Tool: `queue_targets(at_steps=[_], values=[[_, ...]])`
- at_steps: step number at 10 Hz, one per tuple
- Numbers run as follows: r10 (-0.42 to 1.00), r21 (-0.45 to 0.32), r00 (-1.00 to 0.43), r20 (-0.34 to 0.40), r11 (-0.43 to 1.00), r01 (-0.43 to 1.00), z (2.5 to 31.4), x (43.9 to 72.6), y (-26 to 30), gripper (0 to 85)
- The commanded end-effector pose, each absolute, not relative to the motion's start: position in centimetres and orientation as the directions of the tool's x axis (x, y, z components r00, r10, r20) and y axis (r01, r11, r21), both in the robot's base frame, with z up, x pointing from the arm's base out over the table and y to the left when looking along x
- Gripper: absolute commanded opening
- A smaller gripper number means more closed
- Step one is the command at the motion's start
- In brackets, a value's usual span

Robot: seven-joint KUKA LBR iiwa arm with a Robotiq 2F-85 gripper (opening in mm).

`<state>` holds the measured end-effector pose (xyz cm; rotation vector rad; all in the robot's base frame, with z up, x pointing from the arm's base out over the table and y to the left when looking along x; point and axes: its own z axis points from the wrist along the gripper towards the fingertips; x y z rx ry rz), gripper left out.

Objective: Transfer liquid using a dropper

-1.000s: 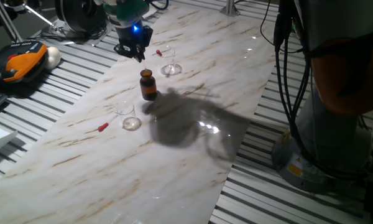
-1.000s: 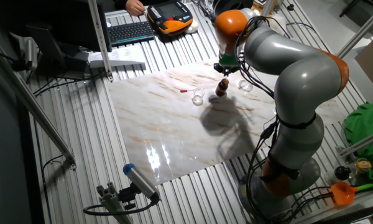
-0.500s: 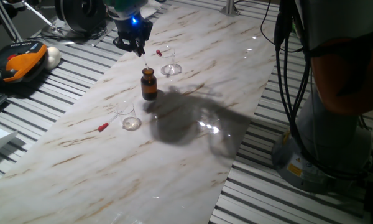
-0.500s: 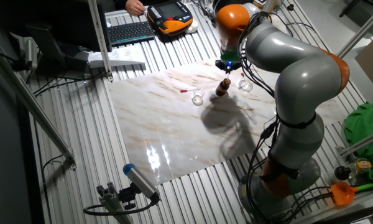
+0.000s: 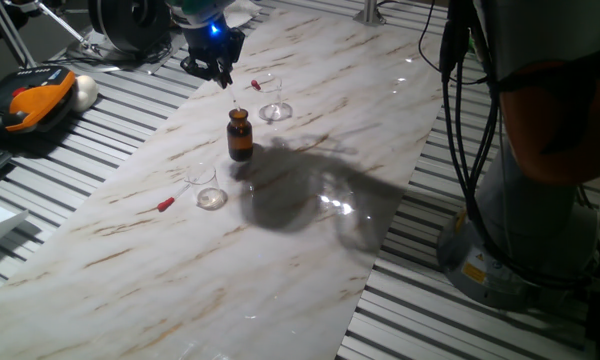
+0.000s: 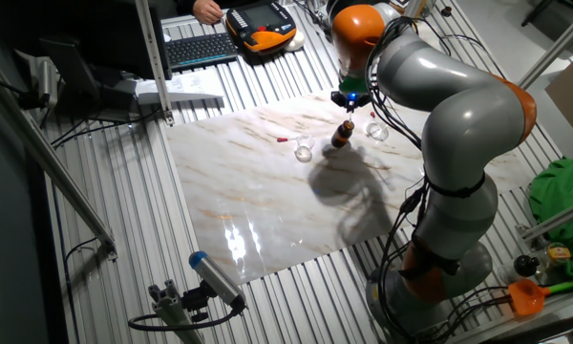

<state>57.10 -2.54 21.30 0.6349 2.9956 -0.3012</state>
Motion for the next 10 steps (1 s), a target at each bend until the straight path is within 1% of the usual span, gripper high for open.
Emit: queue_targets(at_steps=[1,6,10], values=[[0.393,-0.178,-0.914,-0.101,0.897,0.405,21.32,57.18,-2.57,17.0],[0.389,-0.178,-0.916,-0.099,0.899,0.401,21.38,57.22,-2.60,17.0],[0.418,-0.148,-0.905,-0.084,0.893,0.426,21.38,57.22,-2.60,17.0]])
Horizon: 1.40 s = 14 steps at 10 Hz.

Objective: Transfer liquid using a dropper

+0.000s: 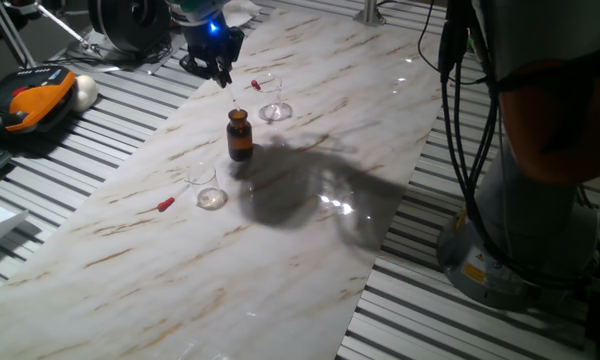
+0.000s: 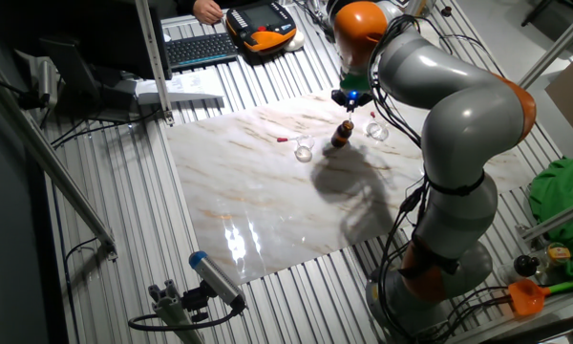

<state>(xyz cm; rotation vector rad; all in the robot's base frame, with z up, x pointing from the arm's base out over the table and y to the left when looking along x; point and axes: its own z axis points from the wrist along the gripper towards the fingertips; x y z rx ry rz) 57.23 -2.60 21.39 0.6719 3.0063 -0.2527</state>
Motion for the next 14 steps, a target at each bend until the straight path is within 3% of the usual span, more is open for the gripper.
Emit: queue_targets(at_steps=[1,5,14], values=[[0.419,-0.144,-0.903,-0.092,0.892,0.429,21.38,57.22,-2.60,17.0],[0.426,-0.103,-0.898,-0.106,0.894,0.436,21.38,57.22,-2.60,17.0],[0.397,-0.114,-0.908,-0.137,0.904,0.412,21.38,57.22,-2.60,17.0]])
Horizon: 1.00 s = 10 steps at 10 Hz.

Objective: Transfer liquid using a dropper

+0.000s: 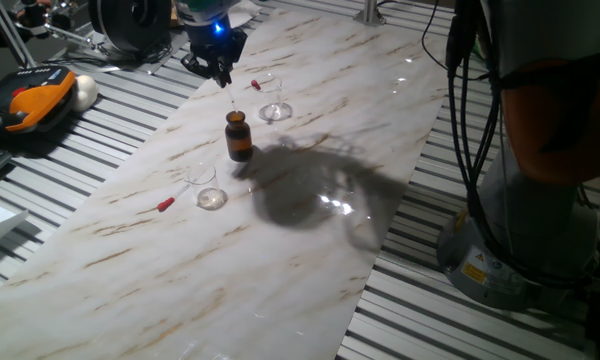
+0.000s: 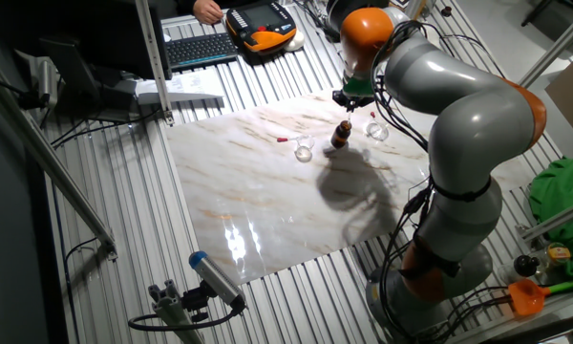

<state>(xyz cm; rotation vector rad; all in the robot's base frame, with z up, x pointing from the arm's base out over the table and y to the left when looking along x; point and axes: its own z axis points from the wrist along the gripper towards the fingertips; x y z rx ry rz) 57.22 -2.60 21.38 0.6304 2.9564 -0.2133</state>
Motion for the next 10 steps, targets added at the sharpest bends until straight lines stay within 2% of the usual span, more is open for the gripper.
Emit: queue_targets(at_steps=[1,10], values=[[0.395,-0.116,-0.908,-0.140,0.904,0.411,21.38,57.22,-2.60,17.0],[0.316,-0.102,-0.937,-0.148,0.938,0.332,21.38,57.22,-2.60,17.0]])
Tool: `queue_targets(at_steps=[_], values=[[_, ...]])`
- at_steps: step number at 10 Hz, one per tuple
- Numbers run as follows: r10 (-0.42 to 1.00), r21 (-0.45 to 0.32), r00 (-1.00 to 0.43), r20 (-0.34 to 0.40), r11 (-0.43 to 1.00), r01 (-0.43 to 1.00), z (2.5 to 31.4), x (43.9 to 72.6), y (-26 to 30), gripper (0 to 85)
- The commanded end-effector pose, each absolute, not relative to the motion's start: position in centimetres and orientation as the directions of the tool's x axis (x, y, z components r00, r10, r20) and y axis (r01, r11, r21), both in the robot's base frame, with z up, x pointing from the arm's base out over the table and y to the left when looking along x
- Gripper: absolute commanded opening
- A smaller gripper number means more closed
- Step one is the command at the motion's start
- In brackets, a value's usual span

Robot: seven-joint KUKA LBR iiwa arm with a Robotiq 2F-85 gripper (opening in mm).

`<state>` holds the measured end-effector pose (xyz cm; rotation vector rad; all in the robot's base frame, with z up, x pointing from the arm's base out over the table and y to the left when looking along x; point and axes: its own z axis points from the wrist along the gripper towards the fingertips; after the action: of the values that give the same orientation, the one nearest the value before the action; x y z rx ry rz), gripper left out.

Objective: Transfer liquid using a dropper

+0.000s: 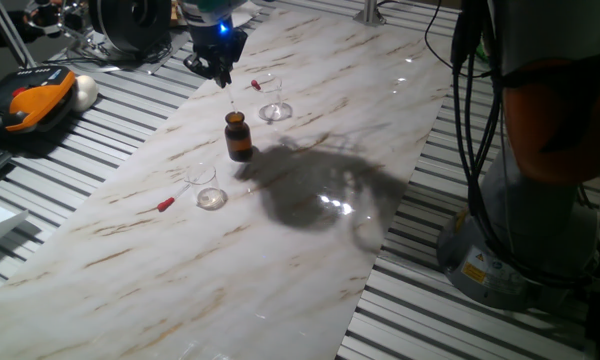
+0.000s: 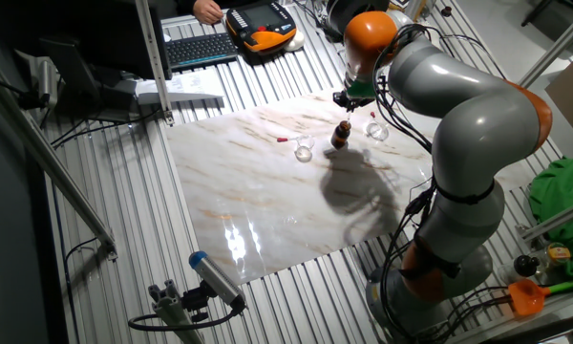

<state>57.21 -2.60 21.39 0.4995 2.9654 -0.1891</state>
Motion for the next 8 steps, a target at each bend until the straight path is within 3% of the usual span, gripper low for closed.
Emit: queue_targets(at_steps=[1,8], values=[[0.321,-0.104,-0.936,-0.143,0.936,0.336,21.4,57.2,-2.6,17.0],[0.386,-0.133,-0.913,-0.132,0.906,0.403,23.3,57.2,0.4,17.0]])
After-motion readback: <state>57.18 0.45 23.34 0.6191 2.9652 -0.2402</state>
